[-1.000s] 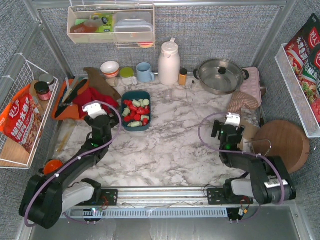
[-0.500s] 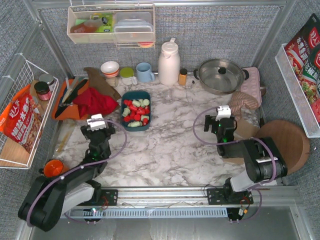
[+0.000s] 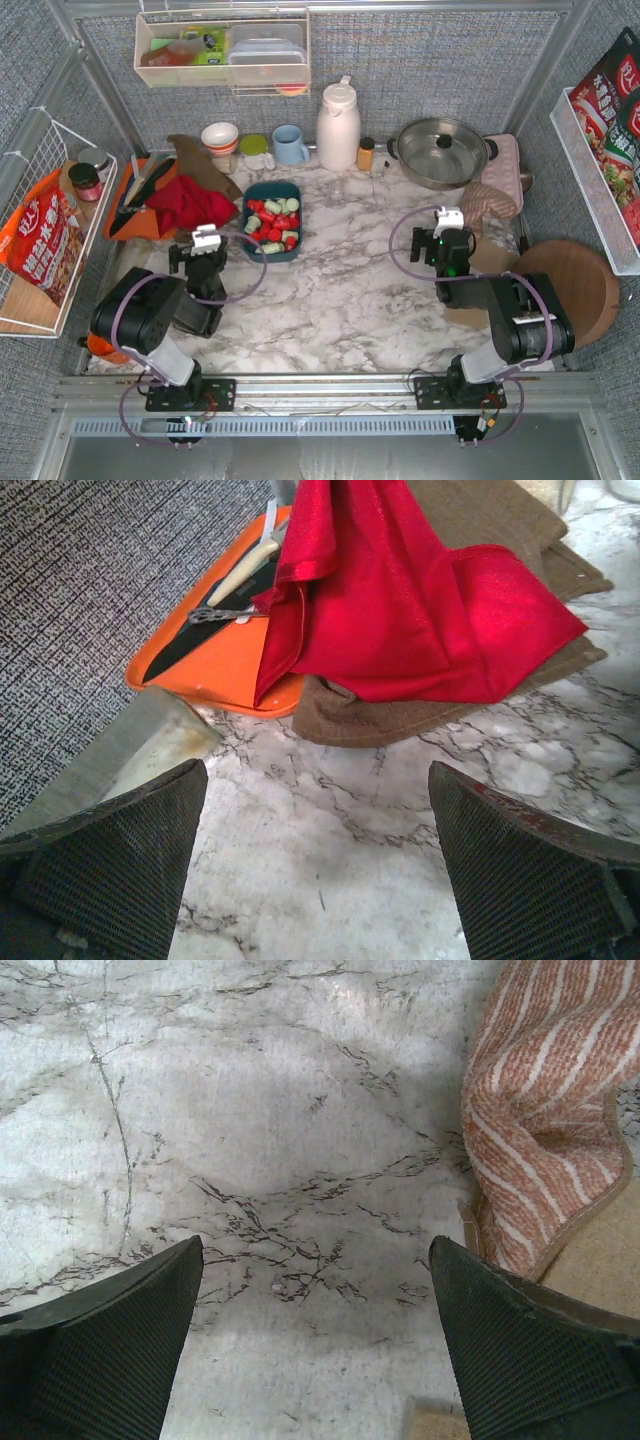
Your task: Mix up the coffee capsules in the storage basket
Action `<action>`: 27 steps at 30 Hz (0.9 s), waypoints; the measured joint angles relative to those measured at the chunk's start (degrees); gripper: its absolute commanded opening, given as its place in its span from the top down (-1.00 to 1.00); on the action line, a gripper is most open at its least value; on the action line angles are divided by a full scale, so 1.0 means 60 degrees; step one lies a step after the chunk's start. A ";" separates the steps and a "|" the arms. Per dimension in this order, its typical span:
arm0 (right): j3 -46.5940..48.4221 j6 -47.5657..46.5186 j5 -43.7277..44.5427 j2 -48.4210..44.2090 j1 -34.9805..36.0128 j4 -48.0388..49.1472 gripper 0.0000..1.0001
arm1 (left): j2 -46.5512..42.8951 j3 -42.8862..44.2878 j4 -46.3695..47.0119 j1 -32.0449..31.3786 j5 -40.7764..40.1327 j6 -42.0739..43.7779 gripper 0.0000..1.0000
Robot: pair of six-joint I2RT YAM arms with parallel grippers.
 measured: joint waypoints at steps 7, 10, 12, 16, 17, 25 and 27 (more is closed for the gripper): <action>0.0000 0.0036 -0.0011 0.0000 0.0000 -0.0022 -0.98 | -0.0634 -0.0368 0.0350 0.2255 0.1395 -0.1144 -0.99; 0.0000 0.0040 -0.0033 0.0000 0.0000 -0.0029 -0.99 | -0.0382 -0.0295 -0.0036 0.3537 0.2135 -0.2302 -0.99; 0.0000 0.0044 -0.0036 0.0000 -0.0004 -0.0036 -0.99 | -0.0492 0.0357 -0.0943 0.3694 0.2965 -0.2696 -0.99; 0.0004 0.0069 -0.0036 0.0000 -0.0011 -0.0044 -0.98 | -0.0412 0.0430 -0.1158 0.3785 0.3697 -0.3020 -0.99; 0.0004 0.0069 -0.0036 0.0000 -0.0011 -0.0044 -0.98 | -0.0415 0.0426 -0.1355 0.3792 0.3821 -0.3064 -0.99; 0.0004 0.0073 -0.0076 0.0000 -0.0011 -0.0044 -0.98 | -0.0415 0.0379 -0.1395 0.3789 0.4244 -0.3151 -0.99; 0.0004 0.0073 -0.0106 0.0000 -0.0011 -0.0044 -0.99 | -0.0415 0.0379 -0.1402 0.3789 0.4269 -0.3184 -0.99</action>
